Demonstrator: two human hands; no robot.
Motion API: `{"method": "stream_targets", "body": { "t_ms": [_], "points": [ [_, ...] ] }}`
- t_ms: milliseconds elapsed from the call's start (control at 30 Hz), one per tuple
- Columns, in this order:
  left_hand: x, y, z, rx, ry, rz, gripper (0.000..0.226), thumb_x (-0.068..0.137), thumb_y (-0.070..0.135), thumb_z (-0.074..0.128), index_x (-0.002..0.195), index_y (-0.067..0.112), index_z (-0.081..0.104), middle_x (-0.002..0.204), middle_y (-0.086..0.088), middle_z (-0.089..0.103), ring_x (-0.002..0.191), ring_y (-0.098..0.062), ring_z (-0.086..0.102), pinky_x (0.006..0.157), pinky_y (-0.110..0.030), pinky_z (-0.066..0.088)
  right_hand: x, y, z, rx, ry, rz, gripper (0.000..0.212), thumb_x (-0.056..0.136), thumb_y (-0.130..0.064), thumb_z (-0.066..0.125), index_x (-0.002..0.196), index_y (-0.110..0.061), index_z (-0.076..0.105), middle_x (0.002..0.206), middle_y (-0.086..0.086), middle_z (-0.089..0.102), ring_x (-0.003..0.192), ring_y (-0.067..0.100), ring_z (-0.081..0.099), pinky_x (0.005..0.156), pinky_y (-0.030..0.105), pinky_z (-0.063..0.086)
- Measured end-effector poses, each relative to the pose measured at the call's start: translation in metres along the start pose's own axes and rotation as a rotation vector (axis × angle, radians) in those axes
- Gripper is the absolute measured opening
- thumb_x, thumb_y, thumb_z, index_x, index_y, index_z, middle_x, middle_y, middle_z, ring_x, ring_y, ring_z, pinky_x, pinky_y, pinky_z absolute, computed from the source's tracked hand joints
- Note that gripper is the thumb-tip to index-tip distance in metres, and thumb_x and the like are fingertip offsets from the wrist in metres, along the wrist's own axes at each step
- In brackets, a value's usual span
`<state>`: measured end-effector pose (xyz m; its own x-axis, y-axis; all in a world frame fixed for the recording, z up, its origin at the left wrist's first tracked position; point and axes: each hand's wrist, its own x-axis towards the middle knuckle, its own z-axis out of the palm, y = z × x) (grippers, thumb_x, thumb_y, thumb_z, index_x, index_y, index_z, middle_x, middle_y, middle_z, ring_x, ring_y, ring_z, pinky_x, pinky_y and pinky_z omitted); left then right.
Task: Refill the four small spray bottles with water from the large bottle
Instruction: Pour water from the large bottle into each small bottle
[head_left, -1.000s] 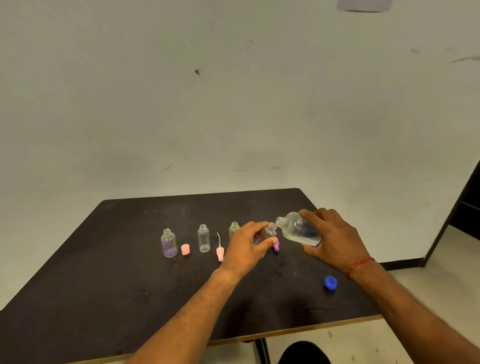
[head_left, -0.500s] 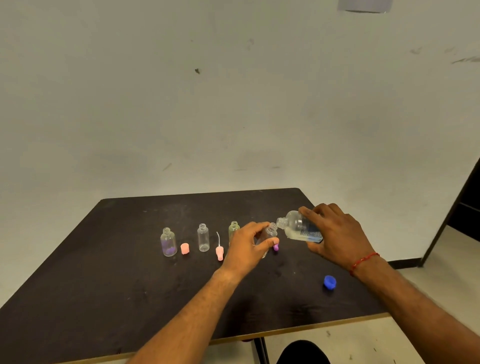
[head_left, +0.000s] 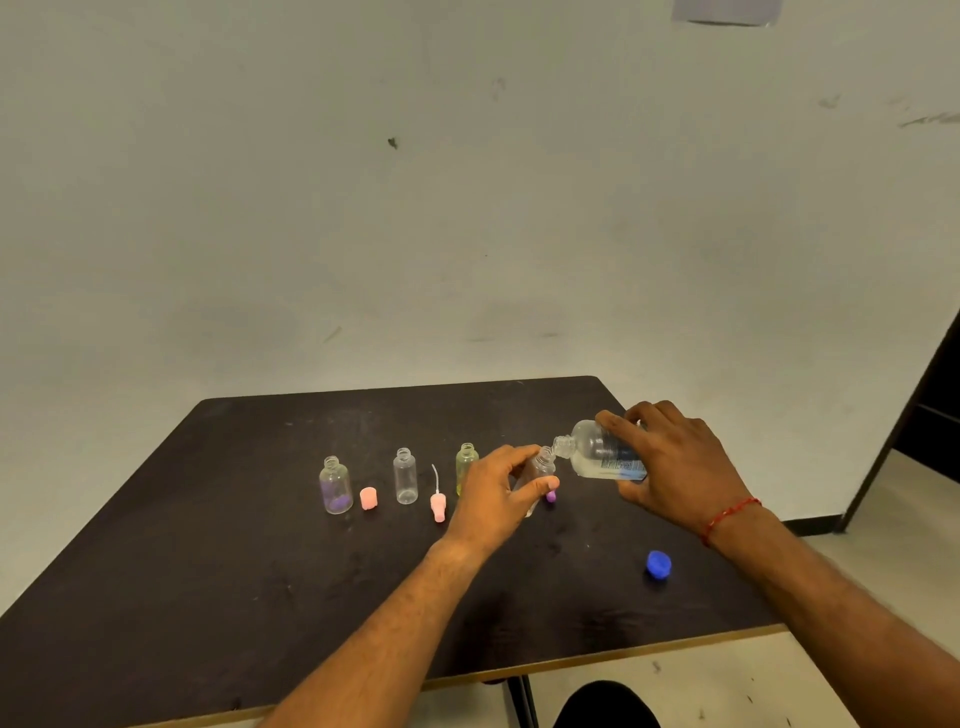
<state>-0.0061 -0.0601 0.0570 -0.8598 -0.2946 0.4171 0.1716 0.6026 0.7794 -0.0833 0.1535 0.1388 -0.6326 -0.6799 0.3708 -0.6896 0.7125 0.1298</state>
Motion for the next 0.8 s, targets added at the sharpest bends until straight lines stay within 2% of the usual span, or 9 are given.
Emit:
{"method": "stream_targets", "body": {
  "t_ms": [233, 367, 800],
  "points": [
    [0.0012, 0.0005, 0.0009, -0.003, -0.003, -0.012, 0.053, 0.088, 0.040, 0.075, 0.136, 0.021, 0.062, 0.109, 0.013, 0.063, 0.101, 0.003, 0.058, 0.089, -0.012, 0.048, 0.0006, 0.0015, -0.0012, -0.018, -0.021, 0.003, 0.083, 0.081, -0.051, 0.069, 0.150, -0.032, 0.027, 0.139, 0.002, 0.045, 0.126, 0.021, 0.043, 0.100, 0.035, 0.042],
    [0.0012, 0.0011, 0.0013, 0.007, -0.003, -0.019, 0.053, 0.088, 0.040, 0.075, 0.136, 0.022, 0.062, 0.109, 0.016, 0.062, 0.100, 0.005, 0.058, 0.084, -0.007, 0.044, 0.0009, 0.0007, -0.0036, -0.008, -0.018, 0.002, 0.083, 0.079, -0.048, 0.072, 0.149, -0.031, 0.032, 0.136, 0.003, 0.048, 0.123, 0.022, 0.045, 0.098, 0.037, 0.043],
    [0.0009, 0.0019, 0.0011, -0.002, -0.005, -0.030, 0.054, 0.088, 0.039, 0.076, 0.136, 0.021, 0.062, 0.112, 0.016, 0.061, 0.100, 0.006, 0.057, 0.084, -0.006, 0.044, 0.0011, -0.0016, -0.0089, -0.009, -0.006, -0.010, 0.082, 0.075, -0.043, 0.077, 0.146, -0.028, 0.039, 0.130, 0.006, 0.053, 0.119, 0.025, 0.050, 0.094, 0.040, 0.046]
  ]
}}
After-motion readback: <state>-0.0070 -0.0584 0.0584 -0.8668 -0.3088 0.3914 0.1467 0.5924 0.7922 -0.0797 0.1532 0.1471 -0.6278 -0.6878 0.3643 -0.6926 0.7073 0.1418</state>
